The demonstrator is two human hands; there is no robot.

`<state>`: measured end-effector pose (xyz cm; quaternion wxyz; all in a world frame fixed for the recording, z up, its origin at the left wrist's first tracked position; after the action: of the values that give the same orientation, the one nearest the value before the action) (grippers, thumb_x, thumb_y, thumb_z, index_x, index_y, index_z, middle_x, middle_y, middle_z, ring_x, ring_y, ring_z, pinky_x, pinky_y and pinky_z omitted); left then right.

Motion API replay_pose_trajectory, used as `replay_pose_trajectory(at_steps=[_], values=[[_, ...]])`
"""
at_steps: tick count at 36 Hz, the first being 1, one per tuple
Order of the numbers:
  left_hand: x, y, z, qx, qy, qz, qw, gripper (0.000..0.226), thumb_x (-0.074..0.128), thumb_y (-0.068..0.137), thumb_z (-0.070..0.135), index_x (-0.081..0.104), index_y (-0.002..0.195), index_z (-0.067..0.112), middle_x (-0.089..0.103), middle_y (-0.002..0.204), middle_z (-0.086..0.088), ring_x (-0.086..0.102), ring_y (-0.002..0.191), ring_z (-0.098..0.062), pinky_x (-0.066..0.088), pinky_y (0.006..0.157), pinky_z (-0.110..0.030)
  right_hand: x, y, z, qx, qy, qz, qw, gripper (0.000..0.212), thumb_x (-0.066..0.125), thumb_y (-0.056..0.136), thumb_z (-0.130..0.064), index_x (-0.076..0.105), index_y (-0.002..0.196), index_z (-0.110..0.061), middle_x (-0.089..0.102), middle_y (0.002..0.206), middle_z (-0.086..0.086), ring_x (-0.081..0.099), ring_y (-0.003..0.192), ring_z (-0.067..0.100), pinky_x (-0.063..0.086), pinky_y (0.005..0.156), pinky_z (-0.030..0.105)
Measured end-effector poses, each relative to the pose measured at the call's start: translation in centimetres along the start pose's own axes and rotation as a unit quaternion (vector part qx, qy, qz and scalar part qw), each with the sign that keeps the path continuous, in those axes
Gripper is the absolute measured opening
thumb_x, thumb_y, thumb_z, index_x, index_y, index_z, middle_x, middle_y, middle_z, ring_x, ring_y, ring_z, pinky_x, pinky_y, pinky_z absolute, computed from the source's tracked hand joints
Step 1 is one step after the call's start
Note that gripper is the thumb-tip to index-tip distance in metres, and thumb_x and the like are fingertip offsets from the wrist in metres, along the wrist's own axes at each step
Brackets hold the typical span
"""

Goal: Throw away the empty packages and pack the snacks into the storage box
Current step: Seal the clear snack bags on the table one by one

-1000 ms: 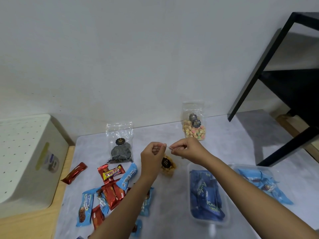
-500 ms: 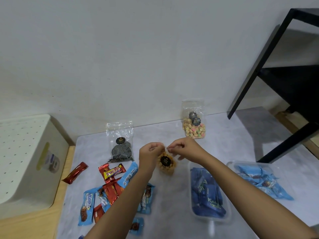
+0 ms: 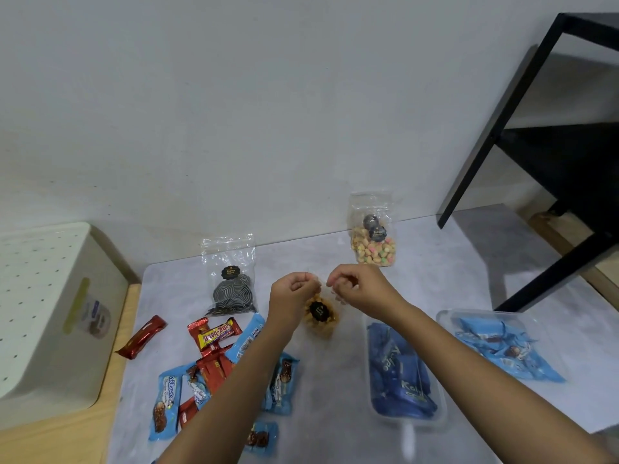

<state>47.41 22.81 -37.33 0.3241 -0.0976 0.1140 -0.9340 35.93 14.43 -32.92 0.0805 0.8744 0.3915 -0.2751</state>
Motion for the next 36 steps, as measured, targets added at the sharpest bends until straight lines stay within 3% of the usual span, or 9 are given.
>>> replay_pose_trajectory(at_steps=[6,13,21,25,29,32,36], values=[[0.1,-0.1,0.1,0.008,-0.001,0.001,1.0,0.011,0.062,0.082,-0.001,0.066,0.075,0.006,0.062,0.064,-0.005,0.056,0.06,-0.011,0.049,0.065,-0.021,-0.2,-0.7,0.2,-0.028,-0.099,-0.021,0.994,0.022,0.052,0.086,-0.014,0.071,0.094,-0.022,0.07,0.087,0.0,0.063,0.076,0.015,0.055,0.071,0.035],[-0.1,0.0,-0.2,0.004,-0.016,0.022,1.0,0.008,0.062,0.082,-0.001,0.065,0.078,0.005,0.062,0.066,-0.006,0.056,0.066,-0.015,0.049,0.067,-0.022,-0.6,-2.0,0.2,-0.096,-0.201,-0.031,0.974,0.016,0.066,0.082,-0.035,0.066,0.092,-0.022,0.061,0.08,-0.009,0.059,0.072,0.011,0.054,0.068,0.035],[0.5,0.0,0.0,0.023,0.009,0.025,0.999,0.008,0.062,0.082,0.001,0.065,0.077,0.007,0.063,0.068,-0.005,0.059,0.067,-0.015,0.05,0.069,-0.023,-1.2,-3.0,0.5,-0.149,-0.243,0.008,0.958,0.014,0.06,0.086,-0.026,0.053,0.078,-0.017,0.054,0.076,-0.003,0.052,0.066,0.018,0.05,0.061,0.039],[0.4,-0.1,0.3,0.048,0.037,0.041,0.997,0.007,0.064,0.082,0.003,0.065,0.078,0.008,0.065,0.072,-0.007,0.059,0.07,-0.016,0.051,0.069,-0.025,-1.4,-3.1,0.7,-0.163,-0.232,0.021,0.959,0.008,0.059,0.089,-0.021,0.054,0.083,-0.018,0.056,0.081,-0.003,0.055,0.068,0.018,0.053,0.061,0.038],[0.2,-0.3,1.0,0.114,0.126,0.067,0.983,0.004,0.061,0.085,0.007,0.063,0.084,0.011,0.062,0.076,-0.001,0.058,0.073,-0.014,0.049,0.064,-0.015,-1.6,-2.6,0.9,-0.176,-0.212,0.038,0.96,0.003,0.059,0.089,-0.016,0.058,0.087,-0.016,0.058,0.084,-0.003,0.056,0.07,0.016,0.054,0.062,0.036],[0.1,-0.6,0.8,0.166,0.191,0.065,0.965,0.017,0.063,0.083,0.009,0.058,0.097,0.017,0.056,0.09,0.003,0.054,0.087,-0.014,0.045,0.069,-0.015,-1.9,-2.0,1.0,-0.185,-0.198,0.052,0.961,0.003,0.06,0.088,-0.012,0.059,0.086,-0.014,0.059,0.083,-0.002,0.055,0.07,0.015,0.053,0.061,0.034],[0.5,-0.5,-0.9,0.219,0.304,0.015,0.927,0.065,0.065,0.07,0.041,0.041,0.128,0.024,0.039,0.125,0.005,0.037,0.117,-0.006,0.031,0.099,-0.013,-2.3,-0.9,1.0,-0.198,-0.175,0.065,0.962,0.003,0.062,0.086,-0.007,0.062,0.086,-0.011,0.06,0.08,0.0,0.054,0.069,0.013,0.051,0.061,0.031]])
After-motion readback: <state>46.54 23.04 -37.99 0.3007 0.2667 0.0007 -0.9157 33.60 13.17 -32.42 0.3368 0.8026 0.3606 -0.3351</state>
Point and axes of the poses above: each hand's wrist, its own y-axis towards the middle knuckle, its own x-axis out of the palm, z = x × y, the point moved 9 cm from there along y, towards the middle knuckle
